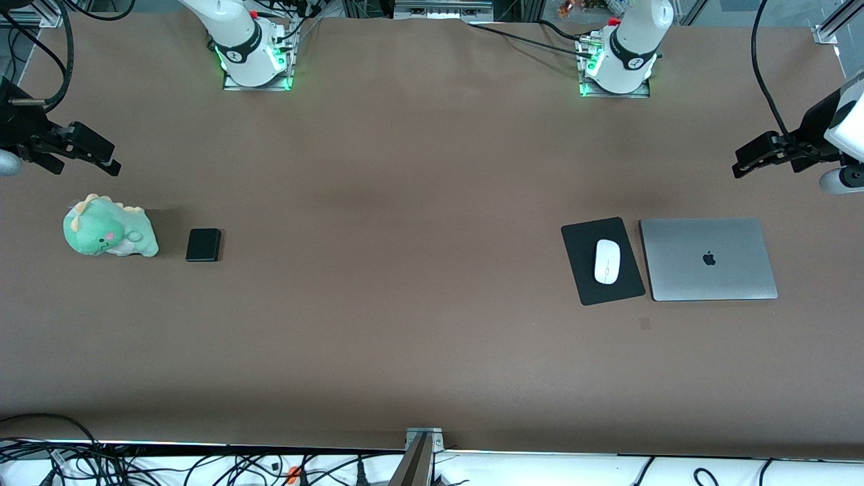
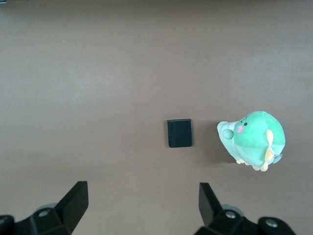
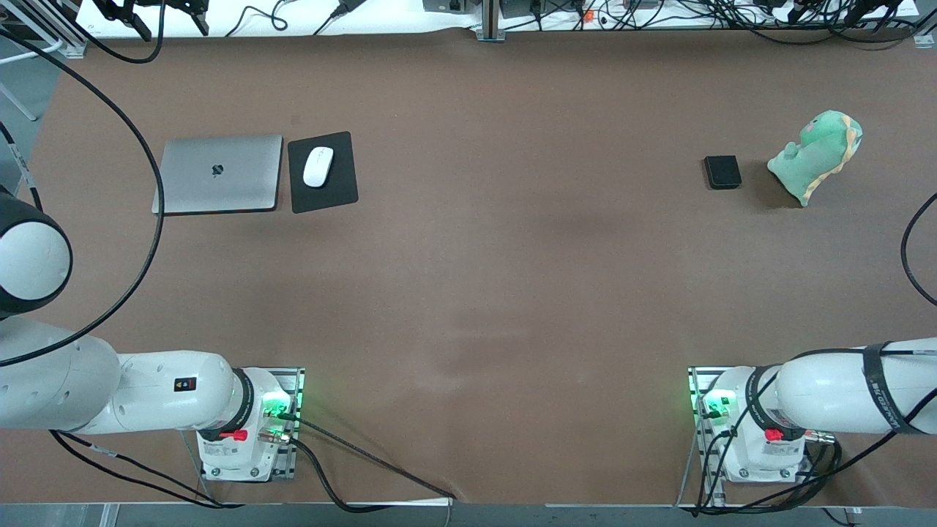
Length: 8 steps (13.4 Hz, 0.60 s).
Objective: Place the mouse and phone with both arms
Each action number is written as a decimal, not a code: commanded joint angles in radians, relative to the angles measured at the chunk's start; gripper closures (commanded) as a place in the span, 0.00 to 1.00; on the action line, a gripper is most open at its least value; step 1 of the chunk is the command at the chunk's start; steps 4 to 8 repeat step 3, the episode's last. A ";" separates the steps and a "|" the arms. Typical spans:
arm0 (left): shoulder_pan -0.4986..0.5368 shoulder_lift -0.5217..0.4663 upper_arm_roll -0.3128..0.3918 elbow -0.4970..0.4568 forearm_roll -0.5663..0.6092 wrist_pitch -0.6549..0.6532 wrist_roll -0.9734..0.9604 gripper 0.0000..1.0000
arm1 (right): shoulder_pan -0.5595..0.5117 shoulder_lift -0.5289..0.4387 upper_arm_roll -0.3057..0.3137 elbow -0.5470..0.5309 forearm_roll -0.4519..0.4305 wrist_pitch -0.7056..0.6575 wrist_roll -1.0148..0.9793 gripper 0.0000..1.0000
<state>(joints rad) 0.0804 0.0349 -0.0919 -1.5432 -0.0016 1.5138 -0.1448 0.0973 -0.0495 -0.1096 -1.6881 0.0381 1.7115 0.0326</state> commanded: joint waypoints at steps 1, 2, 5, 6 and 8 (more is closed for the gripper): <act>0.007 0.011 -0.005 0.028 -0.020 -0.006 0.010 0.00 | 0.015 0.003 -0.012 0.019 -0.015 -0.021 0.007 0.00; 0.007 0.011 -0.005 0.028 -0.020 -0.006 0.010 0.00 | 0.015 0.003 -0.012 0.019 -0.015 -0.021 0.006 0.00; 0.007 0.011 -0.005 0.028 -0.020 -0.006 0.010 0.00 | 0.013 0.003 -0.013 0.019 -0.015 -0.021 0.006 0.00; 0.007 0.011 -0.005 0.028 -0.020 -0.006 0.010 0.00 | 0.013 0.003 -0.013 0.019 -0.015 -0.021 0.006 0.00; 0.007 0.011 -0.005 0.028 -0.020 -0.006 0.010 0.00 | 0.013 0.003 -0.013 0.019 -0.015 -0.021 0.006 0.00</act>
